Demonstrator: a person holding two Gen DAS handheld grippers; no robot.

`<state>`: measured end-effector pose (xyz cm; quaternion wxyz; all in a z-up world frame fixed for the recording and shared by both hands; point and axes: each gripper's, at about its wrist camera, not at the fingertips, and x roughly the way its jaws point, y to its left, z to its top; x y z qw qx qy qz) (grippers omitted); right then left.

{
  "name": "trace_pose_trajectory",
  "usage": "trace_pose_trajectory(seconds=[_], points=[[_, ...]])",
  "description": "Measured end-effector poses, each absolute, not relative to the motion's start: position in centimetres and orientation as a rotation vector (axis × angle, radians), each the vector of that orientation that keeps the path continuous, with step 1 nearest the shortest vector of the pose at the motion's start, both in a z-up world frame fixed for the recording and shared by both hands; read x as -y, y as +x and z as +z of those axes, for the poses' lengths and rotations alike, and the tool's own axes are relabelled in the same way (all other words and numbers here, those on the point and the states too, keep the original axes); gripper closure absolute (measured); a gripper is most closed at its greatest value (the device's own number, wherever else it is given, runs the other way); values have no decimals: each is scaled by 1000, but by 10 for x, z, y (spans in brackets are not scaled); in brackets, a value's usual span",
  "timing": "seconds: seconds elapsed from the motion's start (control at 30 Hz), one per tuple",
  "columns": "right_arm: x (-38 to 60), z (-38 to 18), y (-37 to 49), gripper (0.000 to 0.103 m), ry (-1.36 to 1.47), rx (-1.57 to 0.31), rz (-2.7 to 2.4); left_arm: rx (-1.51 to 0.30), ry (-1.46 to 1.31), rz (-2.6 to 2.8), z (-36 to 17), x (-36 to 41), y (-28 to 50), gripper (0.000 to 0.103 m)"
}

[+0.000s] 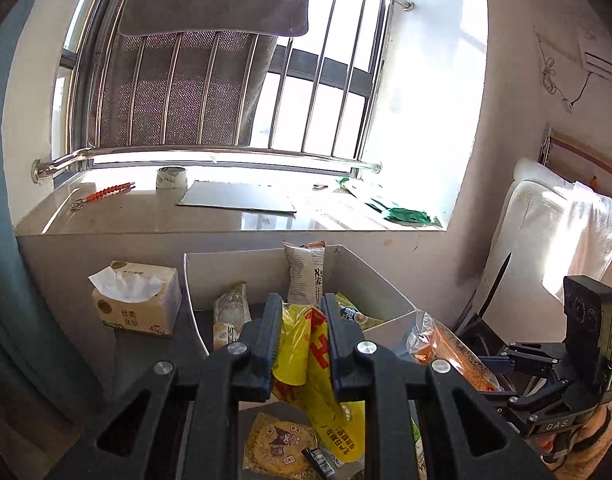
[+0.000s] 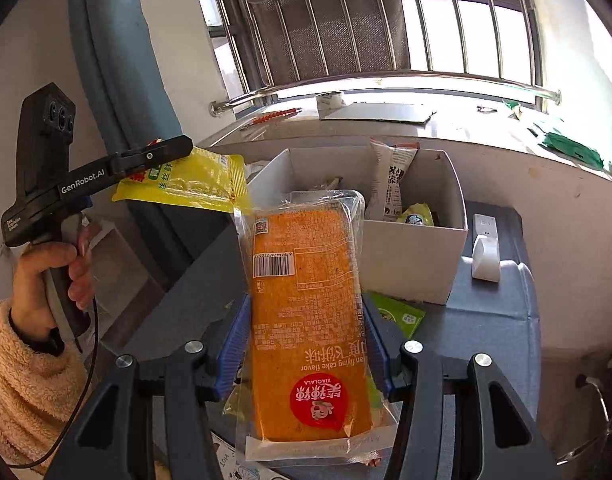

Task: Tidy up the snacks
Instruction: 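Grasp yellow packet with left tool while right tool grasps orange cake pack, drop both in box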

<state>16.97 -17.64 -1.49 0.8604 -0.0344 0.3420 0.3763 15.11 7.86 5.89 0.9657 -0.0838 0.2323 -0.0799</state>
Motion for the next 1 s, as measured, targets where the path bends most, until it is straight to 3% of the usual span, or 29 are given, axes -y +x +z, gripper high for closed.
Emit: trace_pose_trajectory(seconds=[0.23,0.4,0.43,0.47,0.5,0.53,0.6,1.0], points=[[124,19,262,45,-92,-702,745,-480,-217,-127,68,-101,234,81],[105,10,321,45,-107,-751,654,-523,-205,-86,51,-100,274,79],[104,6,328,42,-107,-757,643,-547,-218,-74,46,-102,281,69],[104,3,335,36,-108,-760,643,-565,-231,-60,41,-104,286,47],[103,-1,339,17,-122,-769,626,-588,-239,-56,36,-106,290,28],[103,-4,340,5,-141,-766,580,-608,-246,-58,31,-108,290,0],[112,-5,337,0,-139,-736,545,-620,-240,-58,25,-107,285,0],[168,20,281,0,7,-692,587,-589,-164,-139,39,-81,208,0]])
